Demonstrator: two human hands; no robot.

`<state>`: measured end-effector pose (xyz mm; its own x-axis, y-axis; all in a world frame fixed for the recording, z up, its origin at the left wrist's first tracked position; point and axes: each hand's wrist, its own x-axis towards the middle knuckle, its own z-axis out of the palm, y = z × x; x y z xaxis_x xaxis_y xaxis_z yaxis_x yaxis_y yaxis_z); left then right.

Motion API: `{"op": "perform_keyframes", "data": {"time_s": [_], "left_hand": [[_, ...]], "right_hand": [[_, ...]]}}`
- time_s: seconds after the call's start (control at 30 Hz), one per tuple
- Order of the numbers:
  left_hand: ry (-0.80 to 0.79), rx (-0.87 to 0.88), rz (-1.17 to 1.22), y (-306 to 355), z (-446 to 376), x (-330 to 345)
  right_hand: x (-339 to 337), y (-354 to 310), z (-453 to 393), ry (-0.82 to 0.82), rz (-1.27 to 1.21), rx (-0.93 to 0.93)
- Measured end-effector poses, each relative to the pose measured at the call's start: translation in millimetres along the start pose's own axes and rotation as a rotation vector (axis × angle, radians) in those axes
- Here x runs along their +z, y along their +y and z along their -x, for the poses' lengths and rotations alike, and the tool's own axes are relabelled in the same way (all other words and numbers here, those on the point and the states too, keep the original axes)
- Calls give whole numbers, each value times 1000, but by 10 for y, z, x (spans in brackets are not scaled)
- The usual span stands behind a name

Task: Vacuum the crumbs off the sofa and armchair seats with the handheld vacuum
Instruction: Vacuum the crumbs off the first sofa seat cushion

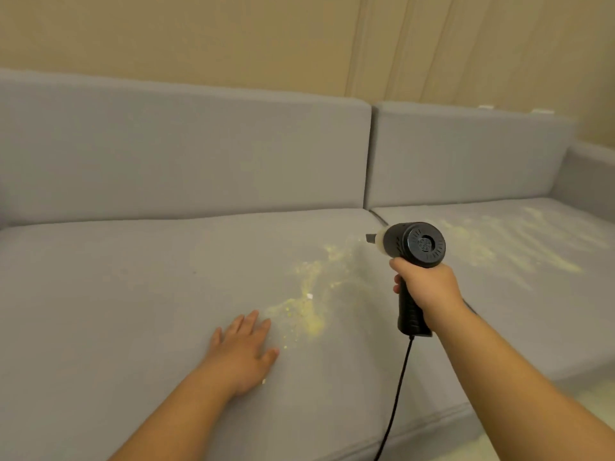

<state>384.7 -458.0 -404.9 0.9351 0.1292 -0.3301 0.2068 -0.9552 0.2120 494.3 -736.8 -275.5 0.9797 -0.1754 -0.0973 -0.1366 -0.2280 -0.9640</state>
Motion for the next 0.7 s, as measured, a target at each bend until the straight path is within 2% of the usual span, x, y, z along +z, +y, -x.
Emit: {"op": "perform_keyframes", "data": {"time_s": [0.1,0.37,0.7], "left_hand": [[-25,-5,14,17,-187,90],[54,2,51,169,-591,83],[84,-10,25,95,-750,140]], "right_hand": [[143,17,-376,37,-27,30],[138,138,-1022,112,-82,81],[173,203,-1443,71,-129,127]]}}
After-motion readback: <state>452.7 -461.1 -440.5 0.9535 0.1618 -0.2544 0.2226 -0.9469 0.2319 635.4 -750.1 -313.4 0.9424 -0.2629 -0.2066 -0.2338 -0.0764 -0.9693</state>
